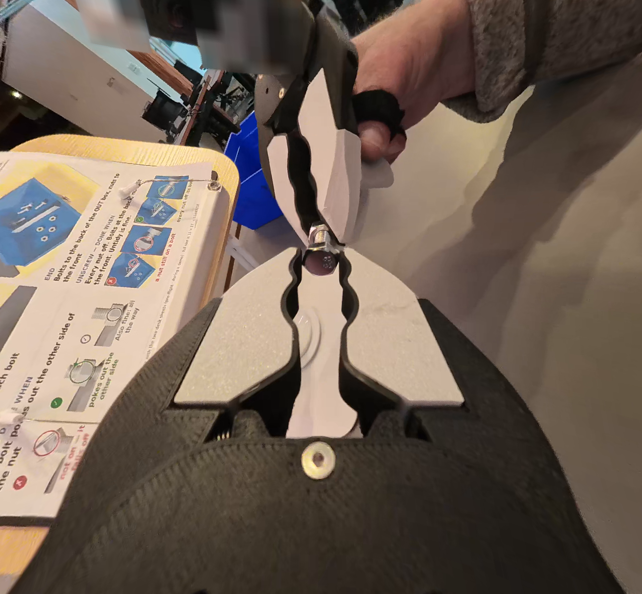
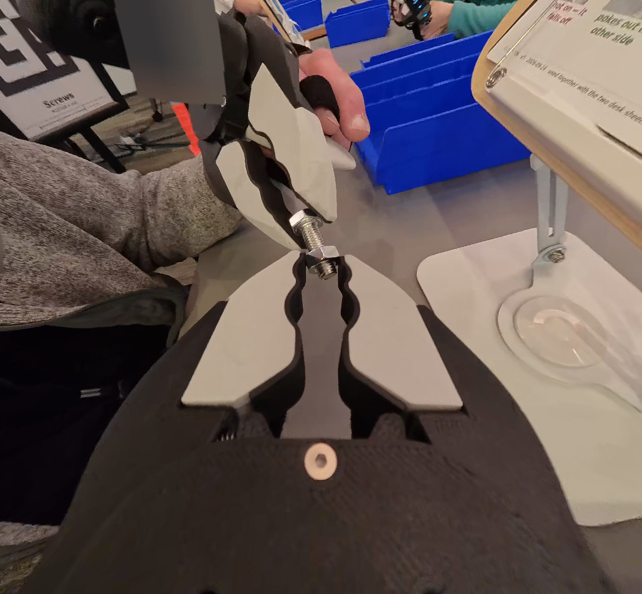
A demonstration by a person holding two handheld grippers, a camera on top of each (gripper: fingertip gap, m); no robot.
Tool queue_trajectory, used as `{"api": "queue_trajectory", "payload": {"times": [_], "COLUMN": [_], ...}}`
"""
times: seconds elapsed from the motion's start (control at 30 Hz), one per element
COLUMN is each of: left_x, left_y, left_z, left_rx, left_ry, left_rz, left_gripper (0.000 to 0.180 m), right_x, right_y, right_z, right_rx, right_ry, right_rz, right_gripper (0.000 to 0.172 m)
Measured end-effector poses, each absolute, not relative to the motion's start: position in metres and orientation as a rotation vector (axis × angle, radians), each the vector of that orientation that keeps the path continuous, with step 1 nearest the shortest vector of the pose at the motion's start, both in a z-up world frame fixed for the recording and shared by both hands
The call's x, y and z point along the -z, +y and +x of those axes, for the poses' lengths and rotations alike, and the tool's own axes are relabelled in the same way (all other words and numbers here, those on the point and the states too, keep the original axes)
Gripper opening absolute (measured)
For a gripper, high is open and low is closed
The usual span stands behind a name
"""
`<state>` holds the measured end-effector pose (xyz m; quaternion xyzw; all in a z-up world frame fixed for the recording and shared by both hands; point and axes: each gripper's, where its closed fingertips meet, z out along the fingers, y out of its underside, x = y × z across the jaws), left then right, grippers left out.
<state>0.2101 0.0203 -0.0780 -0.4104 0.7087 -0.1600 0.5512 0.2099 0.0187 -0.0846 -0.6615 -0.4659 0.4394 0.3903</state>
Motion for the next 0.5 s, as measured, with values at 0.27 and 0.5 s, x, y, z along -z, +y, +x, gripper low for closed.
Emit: {"api": "queue_trajectory", "payload": {"times": [0.27,0.5], "left_x": [0.0724,0.0735], "left_y": [0.0182,0.0168], "left_z": [0.2100,0.2104], "left_rx": [0.530,0.635], "left_ry": [1.633,1.622], "left_rz": [-1.010,-1.052], "left_gripper": [0.021,0.017], "right_x": [0.0803,0.0801], "right_y": [0.0183,0.0187], "right_z": [0.2091,0.2096], "right_rx": [-1.049,-1.059], "right_ry": [-1.206,-1.198], "right_rz": [-1.625,-1.621], "right_gripper": [0.018,0.018]}}
